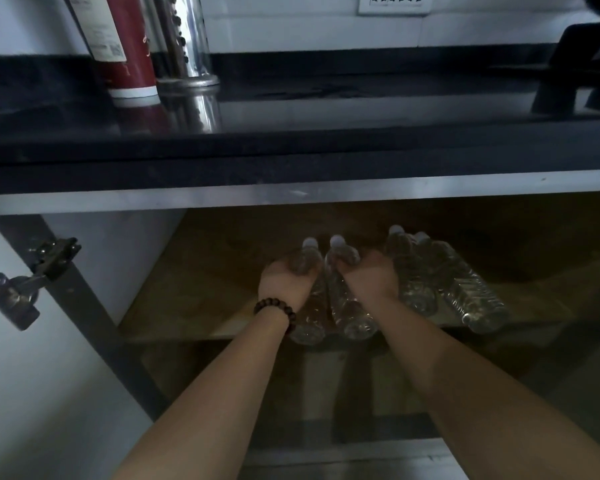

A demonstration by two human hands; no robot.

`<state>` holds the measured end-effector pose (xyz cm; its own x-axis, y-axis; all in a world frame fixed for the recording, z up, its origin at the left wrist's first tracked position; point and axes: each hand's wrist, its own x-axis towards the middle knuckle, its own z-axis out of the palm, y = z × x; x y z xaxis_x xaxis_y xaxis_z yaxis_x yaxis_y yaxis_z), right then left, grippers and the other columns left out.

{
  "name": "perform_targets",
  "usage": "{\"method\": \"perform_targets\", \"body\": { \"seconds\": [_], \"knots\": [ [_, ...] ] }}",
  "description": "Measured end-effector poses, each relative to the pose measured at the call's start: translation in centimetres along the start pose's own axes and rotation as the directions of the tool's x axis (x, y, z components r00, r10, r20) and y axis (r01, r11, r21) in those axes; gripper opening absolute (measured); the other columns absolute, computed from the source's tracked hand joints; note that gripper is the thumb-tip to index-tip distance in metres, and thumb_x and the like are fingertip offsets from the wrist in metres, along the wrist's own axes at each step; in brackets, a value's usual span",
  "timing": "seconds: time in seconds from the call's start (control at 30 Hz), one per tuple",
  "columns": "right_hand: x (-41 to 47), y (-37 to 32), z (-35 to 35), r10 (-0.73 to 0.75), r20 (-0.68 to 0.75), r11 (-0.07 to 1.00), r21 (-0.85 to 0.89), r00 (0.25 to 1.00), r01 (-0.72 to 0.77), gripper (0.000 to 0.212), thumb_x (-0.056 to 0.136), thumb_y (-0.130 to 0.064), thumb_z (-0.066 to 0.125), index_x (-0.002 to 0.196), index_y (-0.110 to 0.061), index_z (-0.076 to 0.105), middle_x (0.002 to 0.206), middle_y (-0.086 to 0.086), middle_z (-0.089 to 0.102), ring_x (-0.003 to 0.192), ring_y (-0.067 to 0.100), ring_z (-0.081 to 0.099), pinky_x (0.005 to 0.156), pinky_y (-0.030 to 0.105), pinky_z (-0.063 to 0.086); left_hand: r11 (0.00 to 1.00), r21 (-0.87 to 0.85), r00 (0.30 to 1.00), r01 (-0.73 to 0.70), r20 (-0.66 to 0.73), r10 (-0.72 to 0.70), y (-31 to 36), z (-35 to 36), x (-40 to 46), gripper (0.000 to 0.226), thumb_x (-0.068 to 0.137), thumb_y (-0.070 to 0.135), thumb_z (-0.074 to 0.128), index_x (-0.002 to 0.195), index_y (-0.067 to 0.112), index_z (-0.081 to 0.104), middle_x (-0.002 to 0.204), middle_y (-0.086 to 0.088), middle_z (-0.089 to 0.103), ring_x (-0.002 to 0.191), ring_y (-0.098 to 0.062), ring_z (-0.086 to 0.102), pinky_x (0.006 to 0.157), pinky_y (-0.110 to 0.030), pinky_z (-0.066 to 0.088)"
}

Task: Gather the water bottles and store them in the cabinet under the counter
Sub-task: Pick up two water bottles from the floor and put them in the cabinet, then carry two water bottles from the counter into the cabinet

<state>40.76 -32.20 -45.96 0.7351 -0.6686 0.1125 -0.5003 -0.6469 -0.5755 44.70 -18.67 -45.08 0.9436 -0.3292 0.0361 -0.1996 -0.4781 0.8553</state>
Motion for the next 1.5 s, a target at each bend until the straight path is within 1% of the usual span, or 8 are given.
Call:
{"method": "perform_targets", "body": {
  "seconds": [0.1,0.23,0.33,0.47,0.67,0.97,1.23,1.5],
  "knots": [
    [-1.3,0.2,-0.3,-0.09,-0.009,0.995,0.043,0.996,0.09,0.037,0.089,-0.055,0.051,0.094,-0.021,0.063,0.083,0.002,0.065,0.085,0.024,0.064,0.07,0.029,0.045,0.968,0.22,0.983,-0.123,-0.108,0.15,-0.3,-0.2,0.1,0.04,0.09,0.053,0.054,0.111,0.021,0.063,0.119,-0.005,0.062,0.115,-0.026,0.054,0.1,-0.04,0.043],
    [-3.5,1.1,-1.0,-0.194,-0.07,0.975,0.092,0.978,0.2,0.053,0.087,-0.051,0.06,0.126,-0.017,0.052,0.112,0.012,0.064,0.102,0.03,0.061,0.08,0.029,0.043,0.944,0.312,0.993,-0.107,-0.02,0.119,-1.2,-0.9,0.0,0.051,0.088,0.064,0.038,0.123,0.03,0.054,0.132,-0.001,0.053,0.128,-0.025,0.044,0.102,-0.044,0.041],
    [-5.6,1.3,-2.2,-0.197,-0.001,0.977,0.082,0.98,0.197,0.069,0.087,-0.057,0.054,0.143,-0.021,0.037,0.137,0.013,0.049,0.124,0.028,0.048,0.102,0.037,0.042,0.898,0.421,0.991,-0.129,0.031,0.127,-0.1,-1.9,-2.6,0.057,0.093,0.061,0.033,0.138,0.028,0.045,0.148,-0.004,0.042,0.137,-0.025,0.035,0.11,-0.044,0.034],
    [-9.3,0.3,-6.6,-0.17,0.098,0.985,0.042,0.981,0.166,0.08,0.09,-0.057,0.05,0.151,-0.014,0.023,0.157,0.009,0.026,0.145,0.022,0.023,0.117,0.034,0.025,0.846,0.527,0.992,-0.086,0.127,0.022,3.1,-4.3,-7.2,0.066,0.096,0.054,0.035,0.152,0.02,0.024,0.158,-0.008,0.026,0.144,-0.026,0.023,0.116,-0.042,0.022],
    [-15.9,-3.4,-16.5,-0.026,0.203,1.0,0.001,0.979,0.027,0.081,0.092,-0.057,0.046,0.154,-0.018,0.011,0.162,-0.002,0.008,0.149,0.014,0.0,0.118,0.029,0.006,0.819,0.562,0.979,-0.114,0.204,-0.004,10.5,-9.3,-14.9,0.072,0.094,0.058,0.035,0.152,0.017,0.023,0.158,-0.004,0.027,0.145,-0.022,0.022,0.117,-0.042,0.021],
    [-24.1,-9.0,-33.3,0.155,0.262,0.988,-0.032,0.953,-0.152,0.084,0.089,-0.067,0.038,0.154,-0.022,0.011,0.162,-0.007,-0.001,0.148,0.01,-0.008,0.121,0.034,0.006,0.81,0.546,0.936,-0.215,0.35,0.013,24.9,-16.7,-23.3,0.076,0.095,0.061,0.031,0.154,0.018,0.012,0.161,-0.002,0.017,0.148,-0.018,0.012,0.12,-0.038,0.015],
    [-27.8,-9.3,-41.2,0.325,0.088,0.946,-0.037,0.942,-0.323,0.081,0.09,-0.064,0.041,0.154,-0.023,0.011,0.162,-0.005,0.001,0.149,0.014,-0.005,0.122,0.038,0.01,0.839,0.417,0.878,-0.35,0.458,0.138,32.4,-15.2,-26.4,0.077,0.094,0.06,0.036,0.154,0.021,0.012,0.162,0.0,0.013,0.149,-0.017,0.006,0.121,-0.041,0.012],
    [-33.4,-3.2,-47.9,0.55,-0.149,0.835,0.054,0.822,-0.548,0.078,0.094,-0.055,0.045,0.154,-0.019,0.012,0.162,-0.003,0.002,0.149,0.013,-0.003,0.121,0.036,0.011,0.777,0.211,0.677,-0.593,0.653,0.34,38.2,-8.6,-31.1,0.073,0.095,0.055,0.04,0.154,0.019,0.016,0.162,0.0,0.014,0.149,-0.015,0.001,0.121,-0.042,0.008]
  ]
}}
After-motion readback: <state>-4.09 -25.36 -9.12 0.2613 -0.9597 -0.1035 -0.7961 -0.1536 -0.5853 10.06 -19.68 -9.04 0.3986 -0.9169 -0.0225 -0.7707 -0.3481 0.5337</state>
